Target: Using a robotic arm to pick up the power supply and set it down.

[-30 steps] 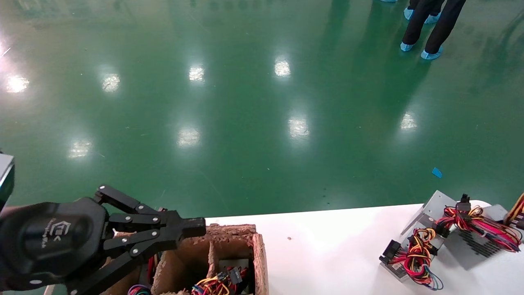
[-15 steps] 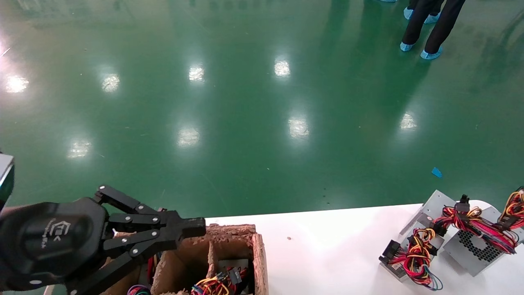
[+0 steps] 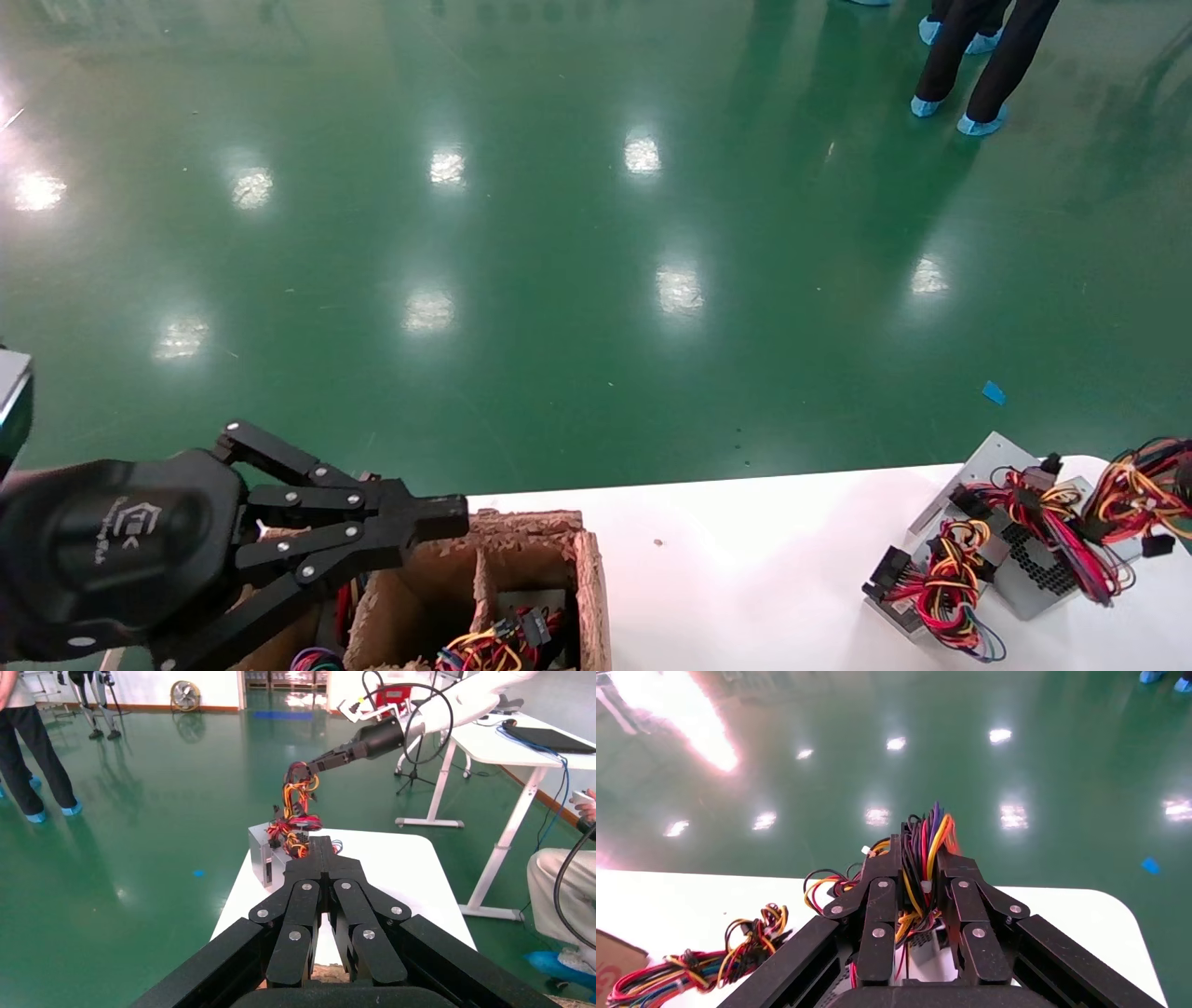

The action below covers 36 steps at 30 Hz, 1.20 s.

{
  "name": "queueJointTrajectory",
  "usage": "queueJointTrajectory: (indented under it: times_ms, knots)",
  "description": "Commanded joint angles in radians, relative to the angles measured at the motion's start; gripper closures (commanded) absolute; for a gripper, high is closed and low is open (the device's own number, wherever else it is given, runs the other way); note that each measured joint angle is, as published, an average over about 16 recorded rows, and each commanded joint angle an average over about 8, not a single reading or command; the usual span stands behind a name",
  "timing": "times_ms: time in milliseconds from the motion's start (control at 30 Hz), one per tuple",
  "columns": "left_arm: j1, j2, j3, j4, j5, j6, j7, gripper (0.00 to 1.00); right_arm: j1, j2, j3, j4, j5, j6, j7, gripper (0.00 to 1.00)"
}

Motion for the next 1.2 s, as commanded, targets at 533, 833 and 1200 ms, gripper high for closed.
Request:
queueJointTrajectory:
  times_ms: [533,833,1200]
  knots:
    - [0.000,0.000,0.000,0.000,0.000,0.000,0.000,1.00,0.001,0.019,-0.002,0.019,-0.017,0.005,0.001,0.00]
    - [0.000,0.000,0.001,0.000,0.000,0.000,0.000,1.00,0.005,0.060,0.001,0.052,-0.022,0.006,-0.004,0.00]
    - [0.000,0.000,0.001,0.000,-0.001,0.000,0.000,1.00,0.024,0.081,0.019,0.080,-0.041,-0.004,-0.012,0.00]
